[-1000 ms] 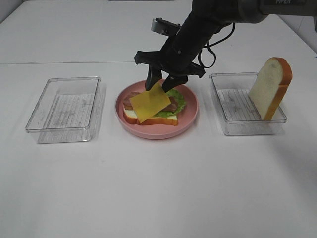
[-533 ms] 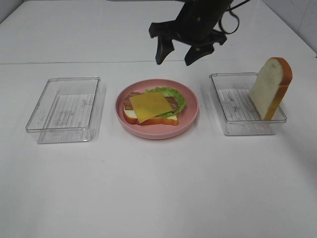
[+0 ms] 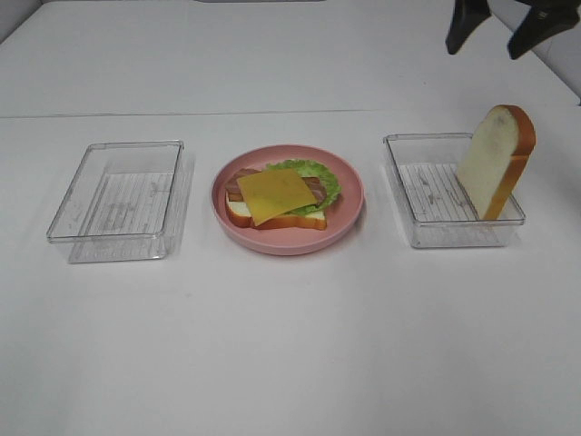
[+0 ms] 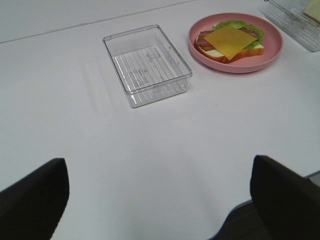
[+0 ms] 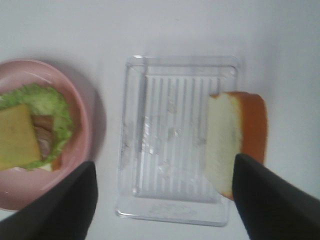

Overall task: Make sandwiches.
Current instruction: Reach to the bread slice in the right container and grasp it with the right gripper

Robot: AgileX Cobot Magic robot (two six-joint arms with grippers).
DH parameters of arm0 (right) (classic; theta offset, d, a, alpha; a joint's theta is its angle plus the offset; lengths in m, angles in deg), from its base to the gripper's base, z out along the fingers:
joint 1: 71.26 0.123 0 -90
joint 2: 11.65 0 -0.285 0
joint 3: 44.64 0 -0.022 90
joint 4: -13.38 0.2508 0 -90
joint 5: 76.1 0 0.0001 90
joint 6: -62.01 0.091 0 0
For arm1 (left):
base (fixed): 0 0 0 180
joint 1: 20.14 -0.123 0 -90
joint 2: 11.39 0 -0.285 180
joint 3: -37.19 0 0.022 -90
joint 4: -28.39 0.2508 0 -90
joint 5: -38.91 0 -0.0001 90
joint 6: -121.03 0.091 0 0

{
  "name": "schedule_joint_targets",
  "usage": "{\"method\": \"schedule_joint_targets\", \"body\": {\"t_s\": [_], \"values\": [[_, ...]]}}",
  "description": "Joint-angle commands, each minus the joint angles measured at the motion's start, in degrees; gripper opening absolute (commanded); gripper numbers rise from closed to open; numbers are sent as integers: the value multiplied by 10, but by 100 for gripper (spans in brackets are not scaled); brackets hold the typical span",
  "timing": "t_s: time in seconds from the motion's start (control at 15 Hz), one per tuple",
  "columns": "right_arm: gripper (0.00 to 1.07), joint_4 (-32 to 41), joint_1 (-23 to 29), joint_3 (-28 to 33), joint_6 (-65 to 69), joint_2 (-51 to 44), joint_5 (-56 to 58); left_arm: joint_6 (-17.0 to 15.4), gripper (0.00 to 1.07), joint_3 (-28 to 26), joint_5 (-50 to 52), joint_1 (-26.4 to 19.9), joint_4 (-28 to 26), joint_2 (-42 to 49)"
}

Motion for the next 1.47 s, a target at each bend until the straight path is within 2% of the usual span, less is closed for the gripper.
{"method": "schedule_joint_targets", "body": {"t_s": [0.07,0.2,1.2,1.27,1.33,1.47], "values": [[71,-44,-25,-2,5,0,43,0,92,1,6,5,-3,11],[71,-97,-26,-2,5,9,43,0,92,1,6,5,-3,11],[69,-119,-26,-2,3,135,-10,0,92,1,6,5,-3,11],[66,-119,-26,-2,3,136,-10,0,92,1,6,5,-3,11],[55,-119,-26,-2,3,137,-10,0,92,1,6,5,-3,11],[21,-120,-26,-2,4,137,-10,0,92,1,6,5,-3,11]]}}
